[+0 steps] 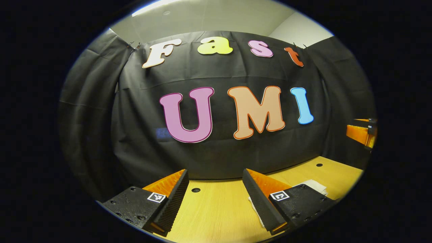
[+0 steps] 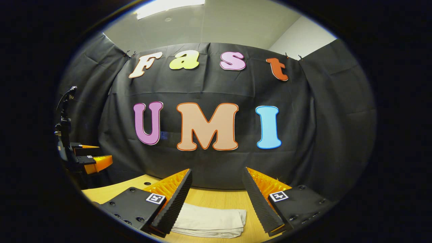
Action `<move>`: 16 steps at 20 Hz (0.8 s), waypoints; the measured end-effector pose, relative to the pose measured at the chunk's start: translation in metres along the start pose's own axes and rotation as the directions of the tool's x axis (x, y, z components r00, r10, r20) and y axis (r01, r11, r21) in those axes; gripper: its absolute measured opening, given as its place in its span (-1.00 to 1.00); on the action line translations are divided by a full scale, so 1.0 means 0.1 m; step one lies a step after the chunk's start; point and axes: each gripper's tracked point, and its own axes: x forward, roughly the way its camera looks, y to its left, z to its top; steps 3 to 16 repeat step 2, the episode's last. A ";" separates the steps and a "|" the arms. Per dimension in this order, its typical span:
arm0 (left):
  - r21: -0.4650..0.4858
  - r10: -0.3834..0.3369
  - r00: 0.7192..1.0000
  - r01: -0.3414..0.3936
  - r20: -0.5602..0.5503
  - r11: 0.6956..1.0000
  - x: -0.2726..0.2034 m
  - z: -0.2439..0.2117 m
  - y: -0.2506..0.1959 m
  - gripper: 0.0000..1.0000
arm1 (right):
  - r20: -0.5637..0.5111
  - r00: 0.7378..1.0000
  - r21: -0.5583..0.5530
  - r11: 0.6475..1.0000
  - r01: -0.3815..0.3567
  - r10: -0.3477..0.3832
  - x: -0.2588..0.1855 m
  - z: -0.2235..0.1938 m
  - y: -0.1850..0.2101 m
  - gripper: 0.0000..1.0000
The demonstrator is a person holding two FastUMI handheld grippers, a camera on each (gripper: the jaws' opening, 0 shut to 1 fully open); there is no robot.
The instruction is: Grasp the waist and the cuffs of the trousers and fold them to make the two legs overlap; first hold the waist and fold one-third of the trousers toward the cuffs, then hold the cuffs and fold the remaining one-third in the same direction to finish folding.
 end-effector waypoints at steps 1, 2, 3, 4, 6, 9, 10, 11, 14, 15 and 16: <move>-0.002 0.000 1.000 0.000 0.003 1.000 -0.01 0.00 0.01 1.00 | 0.001 1.000 -0.002 1.000 0.002 -0.002 -0.02 0.00 0.00 0.97; -0.003 0.000 1.000 0.000 0.005 1.000 -0.01 0.01 0.02 0.92 | 0.004 1.000 -0.003 1.000 0.003 -0.003 -0.02 0.02 0.01 0.92; -0.003 0.000 1.000 0.000 0.005 1.000 -0.01 0.01 0.02 0.92 | 0.004 1.000 -0.003 1.000 0.003 -0.003 -0.02 0.02 0.01 0.92; -0.003 0.000 1.000 0.000 0.005 1.000 -0.01 0.01 0.02 0.92 | 0.004 1.000 -0.003 1.000 0.003 -0.003 -0.02 0.02 0.01 0.92; -0.003 0.000 1.000 0.000 0.005 1.000 -0.01 0.01 0.02 0.92 | 0.004 1.000 -0.003 1.000 0.003 -0.003 -0.02 0.02 0.01 0.92; -0.003 0.000 1.000 0.000 0.005 1.000 -0.01 0.01 0.02 0.92 | 0.004 1.000 -0.003 1.000 0.003 -0.003 -0.02 0.02 0.01 0.92; -0.003 0.000 1.000 0.000 0.005 1.000 -0.01 0.01 0.02 0.92 | 0.004 1.000 -0.003 1.000 0.003 -0.003 -0.02 0.02 0.01 0.92; -0.003 0.000 1.000 0.000 0.005 1.000 -0.01 0.01 0.02 0.92 | 0.004 1.000 -0.003 1.000 0.003 -0.003 -0.02 0.02 0.01 0.92; -0.003 0.000 1.000 0.000 0.005 1.000 -0.01 0.01 0.02 0.92 | 0.004 1.000 -0.003 1.000 0.003 -0.003 -0.02 0.02 0.01 0.92; -0.003 0.000 1.000 0.000 0.005 1.000 -0.01 0.01 0.02 0.92 | 0.004 1.000 -0.003 1.000 0.003 -0.003 -0.02 0.02 0.01 0.92; -0.003 0.000 1.000 0.000 0.005 1.000 -0.01 0.01 0.02 0.92 | 0.004 1.000 -0.003 1.000 0.003 -0.003 -0.02 0.02 0.01 0.92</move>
